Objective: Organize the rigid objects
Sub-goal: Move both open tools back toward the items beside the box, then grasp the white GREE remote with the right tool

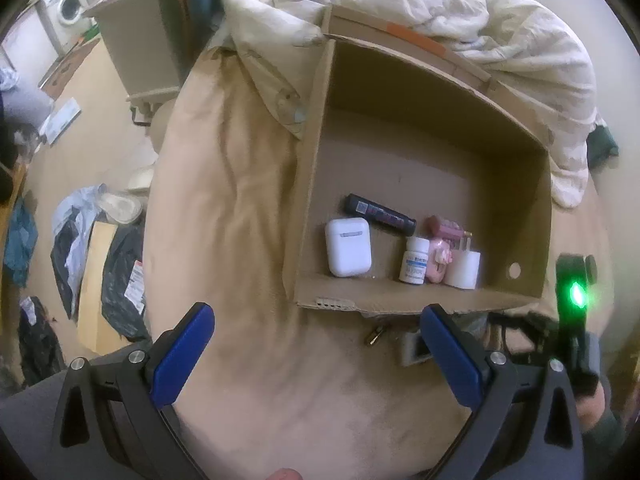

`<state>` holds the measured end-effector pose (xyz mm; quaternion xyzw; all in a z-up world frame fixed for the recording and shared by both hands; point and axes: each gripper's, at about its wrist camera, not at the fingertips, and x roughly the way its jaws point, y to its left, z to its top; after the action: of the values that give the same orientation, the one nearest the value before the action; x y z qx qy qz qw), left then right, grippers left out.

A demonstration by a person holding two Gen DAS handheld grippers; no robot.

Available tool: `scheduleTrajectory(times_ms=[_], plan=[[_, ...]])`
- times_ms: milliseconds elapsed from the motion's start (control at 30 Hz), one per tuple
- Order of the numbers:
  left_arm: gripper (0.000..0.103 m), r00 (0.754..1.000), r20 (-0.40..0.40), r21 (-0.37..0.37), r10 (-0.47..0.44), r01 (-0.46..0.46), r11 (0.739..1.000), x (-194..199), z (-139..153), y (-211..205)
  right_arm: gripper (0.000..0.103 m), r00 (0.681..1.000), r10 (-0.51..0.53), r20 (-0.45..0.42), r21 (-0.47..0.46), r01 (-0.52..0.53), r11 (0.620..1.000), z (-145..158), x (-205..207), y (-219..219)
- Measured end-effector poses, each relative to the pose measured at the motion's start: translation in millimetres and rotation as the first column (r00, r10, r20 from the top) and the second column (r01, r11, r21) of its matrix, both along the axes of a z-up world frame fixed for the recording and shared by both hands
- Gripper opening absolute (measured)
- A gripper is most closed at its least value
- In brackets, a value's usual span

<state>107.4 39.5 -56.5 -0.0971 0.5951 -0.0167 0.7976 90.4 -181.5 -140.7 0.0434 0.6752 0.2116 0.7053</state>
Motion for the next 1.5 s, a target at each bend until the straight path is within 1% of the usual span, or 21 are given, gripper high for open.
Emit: scheduleTrajectory(times_ms=[133, 200, 267, 300, 400, 500, 567, 600, 700, 733, 767, 800, 900, 1000, 1033, 1067, 1100, 1200, 1300, 1400, 1500], plan=[[0.103, 1.0, 0.01, 0.014, -0.002, 0.002, 1.0, 0.1, 3.8, -2.1, 0.101, 0.988, 0.146, -0.047, 0.06, -0.143, 0.988, 15.5, -35.6, 25.2], [0.103, 1.0, 0.026, 0.011, -0.003, 0.003, 1.0, 0.1, 7.6, -3.3, 0.101, 0.975, 0.204, -0.088, 0.11, -0.194, 0.975, 14.9, -53.8, 37.6], [0.103, 0.999, 0.037, 0.008, 0.002, -0.003, 1.0, 0.8, 10.2, -3.5, 0.101, 0.959, 0.26, -0.113, 0.131, -0.245, 0.961, 12.4, -71.1, 50.3], [0.103, 0.999, 0.037, 0.011, 0.004, -0.005, 1.0, 1.0, 10.3, -3.6, 0.101, 0.953, 0.28, -0.119, 0.122, -0.266, 0.956, 11.6, -76.6, 56.1], [0.103, 1.0, 0.027, 0.015, 0.007, -0.007, 1.0, 0.9, 7.1, -2.7, 0.101, 0.944, 0.313, -0.107, 0.027, -0.312, 0.95, 11.8, -90.0, 61.1], [0.103, 1.0, 0.025, 0.019, 0.018, -0.019, 1.0, 1.4, 6.5, 1.0, 0.101, 0.948, 0.316, -0.034, -0.089, -0.318, 0.944, 16.3, -82.4, 61.6], [0.103, 0.999, 0.027, 0.019, 0.036, -0.036, 0.999, 3.4, 7.0, 3.4, 0.101, 0.959, 0.281, 0.027, -0.155, -0.274, 0.949, 15.8, -68.4, 58.6], [0.103, 0.999, 0.025, 0.018, 0.039, -0.04, 0.999, 4.4, 7.1, 3.9, 0.101, 0.959, 0.278, 0.053, -0.17, -0.266, 0.949, 16.3, -64.1, 61.4], [0.103, 0.997, 0.037, 0.027, 0.063, -0.064, 0.998, 6.2, 9.2, 8.6, 0.1, 0.949, 0.302, 0.093, -0.163, -0.285, 0.944, 11.9, -51.9, 79.3], [0.103, 0.997, 0.042, 0.037, 0.068, -0.07, 0.997, 6.3, 9.8, 9.4, 0.089, 0.945, 0.311, 0.1, -0.183, -0.29, 0.939, 6.5, -46.5, 86.4], [0.103, 0.996, 0.043, 0.045, 0.074, -0.076, 0.996, 6.3, 9.6, 11.2, 0.074, 0.942, 0.32, 0.104, -0.208, -0.294, 0.933, 3.7, -44.7, 91.8], [0.103, 0.996, 0.043, 0.046, 0.081, -0.083, 0.995, 6.2, 9.1, 13.2, 0.069, 0.939, 0.329, 0.102, -0.238, -0.298, 0.924, -0.8, -42.8, 98.0], [0.103, 0.995, 0.031, 0.048, 0.096, -0.098, 0.994, 6.0, 5.9, 17.4, 0.067, 0.926, 0.366, 0.086, -0.263, -0.334, 0.905, -9.0, -44.4, 120.1], [0.103, 0.994, 0.024, 0.041, 0.108, -0.108, 0.993, 7.5, 4.3, 19.2, 0.067, 0.903, 0.421, 0.081, -0.318, -0.377, 0.87, -18.5, -50.4, 133.6], [0.103, 0.994, 0.025, 0.039, 0.107, -0.108, 0.993, 8.1, 4.6, 18.0, 0.063, 0.897, 0.433, 0.09, -0.329, -0.384, 0.863, -18.1, -50.8, 137.0], [0.103, 0.994, 0.027, 0.04, 0.105, -0.106, 0.994, 8.0, 5.0, 17.1, 0.052, 0.892, 0.439, 0.108, -0.341, -0.382, 0.859, -15.8, -50.9, 138.5], [0.103, 0.995, 0.029, 0.043, 0.099, -0.1, 0.994, 8.0, 5.2, 15.2, 0.05, 0.889, 0.443, 0.119, -0.344, -0.381, 0.858, -13.3, -51.4, 138.8], [0.103, 0.996, 0.028, 0.051, 0.089, -0.09, 0.995, 8.1, 4.8, 12.6, 0.046, 0.882, 0.454, 0.125, -0.291, -0.405, 0.867, -1.6, -57.7, 135.3], [0.103, 0.995, 0.026, 0.053, 0.096, -0.097, 0.994, 8.9, 4.2, 14.3, 0.046, 0.882, 0.453, 0.128, -0.232, -0.417, 0.879, 17.1, -65.0, 127.3], [0.103, 0.994, 0.021, 0.058, 0.105, -0.106, 0.993, 9.2, 1.9, 15.3, 0.046, 0.895, 0.421, 0.15, -0.169, -0.396, 0.903, 39.1, -68.9, 109.1], [0.102, 0.995, 0.018, 0.079, 0.101, -0.102, 0.992, 8.8, -1.3, 13.6, 0.046, 0.915, 0.354, 0.192, -0.106, -0.339, 0.935, 67.8, -70.3, 72.8]])
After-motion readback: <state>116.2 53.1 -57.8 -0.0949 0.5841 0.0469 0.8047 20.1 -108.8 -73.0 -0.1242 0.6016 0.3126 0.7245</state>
